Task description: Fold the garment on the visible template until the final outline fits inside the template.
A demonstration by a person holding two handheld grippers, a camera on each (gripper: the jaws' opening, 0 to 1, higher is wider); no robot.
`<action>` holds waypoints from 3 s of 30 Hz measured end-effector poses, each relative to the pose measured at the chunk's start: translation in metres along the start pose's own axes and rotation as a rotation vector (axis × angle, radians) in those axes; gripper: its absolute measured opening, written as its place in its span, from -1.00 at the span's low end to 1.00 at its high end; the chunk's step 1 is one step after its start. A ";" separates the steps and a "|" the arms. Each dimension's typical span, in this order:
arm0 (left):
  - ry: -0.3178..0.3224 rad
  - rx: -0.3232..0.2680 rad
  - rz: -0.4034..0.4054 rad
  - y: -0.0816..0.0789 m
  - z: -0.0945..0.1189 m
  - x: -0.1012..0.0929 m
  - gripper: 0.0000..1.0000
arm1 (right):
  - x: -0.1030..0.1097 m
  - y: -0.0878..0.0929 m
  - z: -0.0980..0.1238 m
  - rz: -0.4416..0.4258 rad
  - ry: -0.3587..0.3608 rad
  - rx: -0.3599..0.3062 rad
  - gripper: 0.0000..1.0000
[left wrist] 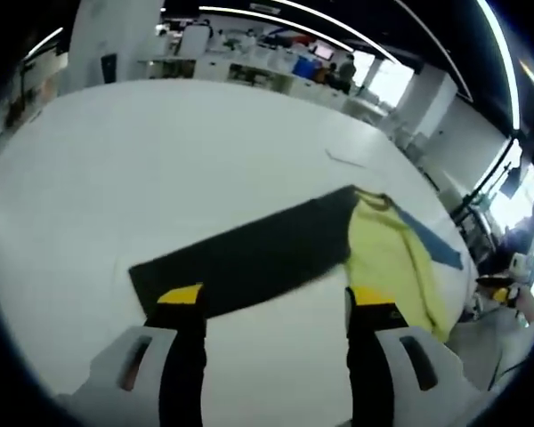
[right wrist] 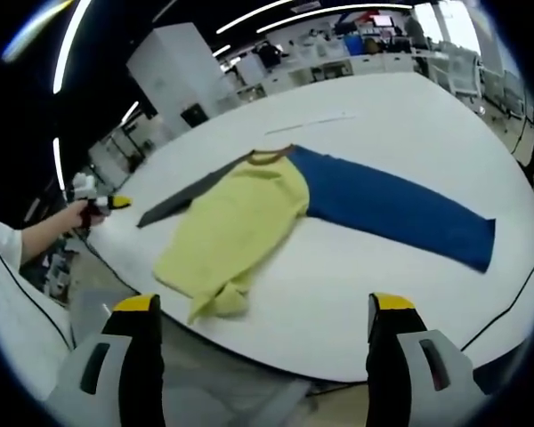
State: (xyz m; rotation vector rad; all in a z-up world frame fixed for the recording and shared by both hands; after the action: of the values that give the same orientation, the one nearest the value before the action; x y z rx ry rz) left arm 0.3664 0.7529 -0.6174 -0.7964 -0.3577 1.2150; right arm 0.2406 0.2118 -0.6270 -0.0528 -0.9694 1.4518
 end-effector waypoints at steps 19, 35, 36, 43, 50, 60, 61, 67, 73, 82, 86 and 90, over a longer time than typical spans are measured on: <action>0.124 -0.005 -0.046 0.010 0.025 -0.061 0.52 | -0.001 0.005 0.012 -0.002 -0.005 -0.024 0.90; 0.199 -0.010 -0.079 0.022 0.032 -0.098 0.59 | -0.005 0.016 0.027 -0.017 0.002 -0.046 0.89; 0.202 -0.010 -0.082 0.023 0.033 -0.100 0.60 | -0.005 0.017 0.028 -0.017 0.002 -0.047 0.89; 0.228 -0.016 -0.101 0.027 0.040 -0.114 0.65 | -0.005 0.019 0.030 -0.015 0.003 -0.047 0.89; 0.275 -0.043 -0.126 0.024 0.050 -0.135 0.74 | -0.004 0.020 0.031 -0.010 0.001 -0.037 0.89; 0.313 -0.045 -0.160 0.023 0.053 -0.152 0.83 | -0.004 0.018 0.028 -0.006 -0.006 -0.033 0.89; 0.312 -0.046 -0.164 0.023 0.053 -0.153 0.84 | -0.004 0.018 0.028 -0.006 -0.007 -0.033 0.89; 0.321 -0.048 -0.168 0.028 0.055 -0.160 0.85 | -0.005 0.018 0.029 -0.003 -0.007 -0.028 0.89; 0.334 -0.051 -0.170 0.032 0.059 -0.167 0.89 | -0.006 0.018 0.029 -0.002 -0.006 -0.025 0.89; 0.337 -0.036 -0.178 0.042 0.060 -0.171 0.92 | -0.004 0.020 0.025 0.003 -0.014 -0.003 0.89; 0.338 -0.036 -0.168 0.046 0.060 -0.171 0.92 | -0.004 0.020 0.024 0.001 -0.014 -0.003 0.89; 0.337 -0.024 -0.169 0.049 0.059 -0.171 0.92 | -0.003 0.019 0.023 0.005 -0.014 0.002 0.89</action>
State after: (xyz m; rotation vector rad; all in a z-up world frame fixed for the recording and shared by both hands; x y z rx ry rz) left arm 0.2377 0.6214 -0.5843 -0.9547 -0.1591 0.9005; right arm 0.2123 0.2012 -0.6251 -0.0433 -0.9798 1.4592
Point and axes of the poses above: the point that each gripper's makers call its tool centre point, and the gripper's own axes: z roughly backward along the fingers, x roughly to its left, y roughly out of its underside, the point moved 6 cm from there along z, roughly backward along the fingers, and after that the axes turned 12 degrees about -z, right-handed, at the moved point
